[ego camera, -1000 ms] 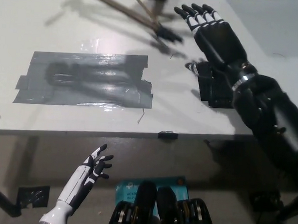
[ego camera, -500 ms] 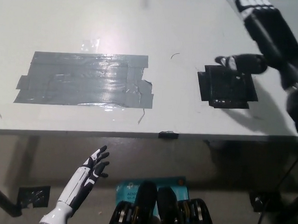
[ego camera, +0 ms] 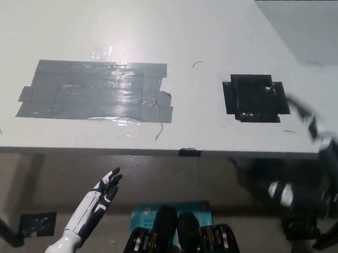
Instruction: A tripod is kept on the middle of the desk infront of the robot and the robot grabs one of its legs to pick it up and hands it to a person
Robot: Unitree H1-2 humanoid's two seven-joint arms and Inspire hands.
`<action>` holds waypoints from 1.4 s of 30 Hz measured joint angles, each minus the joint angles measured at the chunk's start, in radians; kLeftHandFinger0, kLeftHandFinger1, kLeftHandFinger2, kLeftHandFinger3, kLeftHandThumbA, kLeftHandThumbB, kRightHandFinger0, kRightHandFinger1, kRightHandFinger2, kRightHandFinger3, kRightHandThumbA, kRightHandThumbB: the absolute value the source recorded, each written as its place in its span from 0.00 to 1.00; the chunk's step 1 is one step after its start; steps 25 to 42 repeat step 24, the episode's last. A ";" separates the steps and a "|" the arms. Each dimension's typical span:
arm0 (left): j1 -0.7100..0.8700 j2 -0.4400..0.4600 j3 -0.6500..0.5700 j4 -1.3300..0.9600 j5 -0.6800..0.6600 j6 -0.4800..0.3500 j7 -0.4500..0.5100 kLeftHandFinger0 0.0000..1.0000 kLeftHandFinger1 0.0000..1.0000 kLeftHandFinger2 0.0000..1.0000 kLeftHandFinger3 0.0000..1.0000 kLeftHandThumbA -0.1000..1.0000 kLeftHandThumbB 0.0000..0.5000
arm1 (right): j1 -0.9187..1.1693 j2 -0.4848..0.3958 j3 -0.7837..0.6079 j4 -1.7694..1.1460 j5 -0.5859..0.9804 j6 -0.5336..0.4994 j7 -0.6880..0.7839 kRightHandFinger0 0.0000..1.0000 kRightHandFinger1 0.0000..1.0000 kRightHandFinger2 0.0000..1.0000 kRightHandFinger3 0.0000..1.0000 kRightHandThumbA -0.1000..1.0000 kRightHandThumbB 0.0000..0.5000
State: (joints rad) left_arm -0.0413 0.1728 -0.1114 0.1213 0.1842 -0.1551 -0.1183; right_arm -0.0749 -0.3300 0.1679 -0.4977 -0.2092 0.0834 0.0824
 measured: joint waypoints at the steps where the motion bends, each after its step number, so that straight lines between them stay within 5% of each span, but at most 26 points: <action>1: 0.008 0.000 0.001 0.002 -0.001 -0.009 0.001 1.00 1.00 1.00 1.00 1.00 0.36 | 0.034 0.053 -0.004 0.050 0.020 -0.021 -0.005 1.00 1.00 1.00 1.00 0.95 0.52; 5: 0.021 -0.002 0.004 0.010 -0.001 -0.033 0.006 1.00 1.00 1.00 1.00 1.00 0.37 | 0.076 0.187 -0.031 0.214 0.086 -0.065 -0.012 1.00 1.00 1.00 1.00 1.00 0.51; 7: 0.026 -0.008 0.012 0.016 0.000 -0.061 0.020 1.00 1.00 1.00 1.00 1.00 0.40 | 0.074 0.253 -0.049 0.311 0.130 -0.090 -0.015 1.00 1.00 1.00 1.00 1.00 0.42; 9: 0.026 -0.015 0.021 0.017 0.000 -0.078 0.028 1.00 1.00 1.00 1.00 1.00 0.41 | 0.064 0.281 -0.052 0.372 0.159 -0.100 -0.010 1.00 1.00 1.00 1.00 1.00 0.49; 23: -0.001 -0.030 0.053 0.018 0.010 -0.125 0.063 1.00 1.00 1.00 1.00 1.00 0.39 | 0.008 0.264 -0.031 0.509 0.234 -0.104 0.081 1.00 1.00 1.00 1.00 1.00 0.63; 42: -0.001 -0.030 0.053 0.018 0.010 -0.125 0.063 1.00 1.00 1.00 1.00 1.00 0.39 | 0.008 0.264 -0.031 0.509 0.234 -0.104 0.081 1.00 1.00 1.00 1.00 1.00 0.63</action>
